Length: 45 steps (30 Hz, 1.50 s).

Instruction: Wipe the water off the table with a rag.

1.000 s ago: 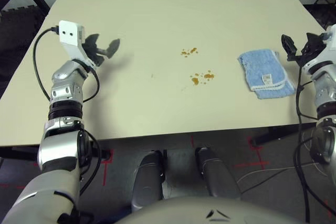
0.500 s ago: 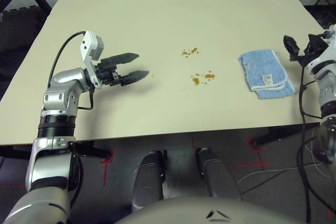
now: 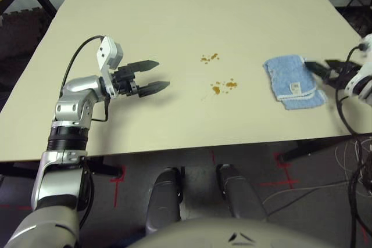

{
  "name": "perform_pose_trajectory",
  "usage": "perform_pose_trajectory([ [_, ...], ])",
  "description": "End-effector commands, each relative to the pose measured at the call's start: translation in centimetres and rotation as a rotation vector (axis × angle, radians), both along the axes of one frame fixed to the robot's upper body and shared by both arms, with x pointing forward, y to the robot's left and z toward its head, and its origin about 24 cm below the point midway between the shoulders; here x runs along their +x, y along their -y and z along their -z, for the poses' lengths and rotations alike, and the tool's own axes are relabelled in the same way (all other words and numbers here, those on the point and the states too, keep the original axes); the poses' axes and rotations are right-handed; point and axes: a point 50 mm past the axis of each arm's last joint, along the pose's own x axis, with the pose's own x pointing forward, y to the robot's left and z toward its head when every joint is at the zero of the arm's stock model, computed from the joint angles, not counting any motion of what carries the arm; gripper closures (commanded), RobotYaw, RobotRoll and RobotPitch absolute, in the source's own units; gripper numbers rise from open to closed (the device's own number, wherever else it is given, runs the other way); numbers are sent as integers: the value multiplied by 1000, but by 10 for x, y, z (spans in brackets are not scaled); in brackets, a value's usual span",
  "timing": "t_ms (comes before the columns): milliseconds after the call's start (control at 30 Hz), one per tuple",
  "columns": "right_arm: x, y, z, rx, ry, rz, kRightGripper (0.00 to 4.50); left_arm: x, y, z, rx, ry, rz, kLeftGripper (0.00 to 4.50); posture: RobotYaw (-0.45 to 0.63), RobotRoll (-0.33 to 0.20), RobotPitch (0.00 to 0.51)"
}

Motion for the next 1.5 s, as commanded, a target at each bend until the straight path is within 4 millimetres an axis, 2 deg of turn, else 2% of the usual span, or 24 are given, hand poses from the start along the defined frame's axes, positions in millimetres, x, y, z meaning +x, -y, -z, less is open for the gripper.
perform_pose_trajectory([
  [33, -3, -5, 6, -16, -29, -21, 27, 1, -1, 5, 19, -13, -9, 0, -196, 0, 144],
  [467, -10, -19, 26, -42, -114, -109, 27, 4, -3, 5, 27, -10, -22, 0, -193, 0, 146],
  [567, -9, -26, 27, -37, -124, -137, 593, 5, -3, 4, 29, -9, -25, 0, -191, 0, 145],
  [867, -6, -36, 26, -25, -98, -172, 4046, 5, -4, 4, 34, -7, -34, 0, -187, 0, 147],
  [900, -4, -37, 24, -15, -87, -166, 4363, 6, -4, 4, 34, -7, -36, 0, -186, 0, 148],
  [933, -3, -37, 22, -1, -75, -159, 4483, 6, -4, 4, 34, -7, -37, 0, -186, 0, 148],
  [1200, 7, -50, 8, 119, -27, -112, 4483, 6, -4, 5, 35, -7, -39, 0, -188, 0, 146],
  [1500, 7, -84, 14, 123, -96, -152, 4483, 6, -3, 6, 40, -9, -36, 0, -193, 0, 148],
])
